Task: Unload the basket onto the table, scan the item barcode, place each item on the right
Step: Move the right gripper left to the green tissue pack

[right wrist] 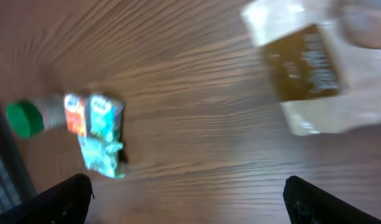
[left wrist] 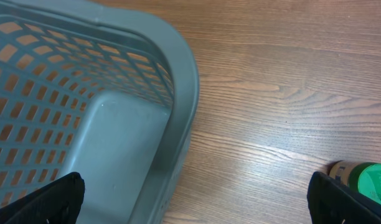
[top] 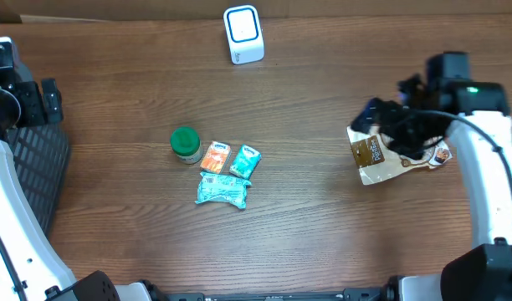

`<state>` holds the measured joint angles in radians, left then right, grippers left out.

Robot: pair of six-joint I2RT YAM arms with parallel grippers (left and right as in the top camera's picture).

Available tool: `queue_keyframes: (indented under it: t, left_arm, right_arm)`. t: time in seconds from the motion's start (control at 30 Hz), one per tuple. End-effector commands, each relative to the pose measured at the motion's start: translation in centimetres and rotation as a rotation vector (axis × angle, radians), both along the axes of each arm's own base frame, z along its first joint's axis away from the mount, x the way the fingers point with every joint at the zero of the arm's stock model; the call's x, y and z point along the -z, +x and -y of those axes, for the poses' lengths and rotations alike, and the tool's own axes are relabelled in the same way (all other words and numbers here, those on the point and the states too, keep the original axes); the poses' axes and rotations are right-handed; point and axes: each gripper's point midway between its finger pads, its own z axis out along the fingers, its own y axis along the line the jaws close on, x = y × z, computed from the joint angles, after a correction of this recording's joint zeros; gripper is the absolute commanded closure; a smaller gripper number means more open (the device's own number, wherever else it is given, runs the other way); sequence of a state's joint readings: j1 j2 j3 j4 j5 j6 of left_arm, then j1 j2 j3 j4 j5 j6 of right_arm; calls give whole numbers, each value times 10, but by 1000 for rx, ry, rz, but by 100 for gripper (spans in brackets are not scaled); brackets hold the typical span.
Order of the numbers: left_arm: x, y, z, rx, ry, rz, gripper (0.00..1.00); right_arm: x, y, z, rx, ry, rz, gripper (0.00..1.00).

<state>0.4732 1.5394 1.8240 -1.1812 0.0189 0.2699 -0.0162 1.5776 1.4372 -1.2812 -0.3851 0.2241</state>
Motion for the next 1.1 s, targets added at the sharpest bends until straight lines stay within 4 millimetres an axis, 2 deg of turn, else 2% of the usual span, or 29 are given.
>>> queue_keyframes:
  t: [0.0,0.17,0.37,0.57,0.63,0.7,0.8,0.83,0.9,0.97,1.07]
  left_arm:
    - [0,1,-2,13,13,-3,0]
    - [0,1,-2,13,13,-3,0]
    - [0,1,-2,13,13,-3,0]
    - [0,1,-2,13,13,-3,0]
    - [0,1,-2,13,13,-3,1]
    - [0,1,-2,13,13,-3,0]
    - [0,1,-2,13,13,-3,0]
    - [0,1,-2,13,13,-3,0]
    - [0,1,-2,13,13,-3,0]
    - [0,1,-2,13,13,-3,1]
    - [0,1,-2,13,13,-3,0]
  right_arm:
    - [-11,0,-33,-112,0,61,0]
    - [-12,2,-68,-205,10,112,0]
    - [0,1,-102,-212,92,113,2]
    - [34,-4,-143,-232,166,82,4]
    - [48,-7,-157,-237,177,58,9]
    - [57,-9,-170,-246,183,43,15]
    - [67,-9,-194,-290,197,59,34]
    - [70,-7,-207,-319,204,90,43]
    - [76,-1,-224,-347,196,141,54]
    - [83,3,-238,-342,195,164,57]
    - [94,5,-261,-332,225,173,67]
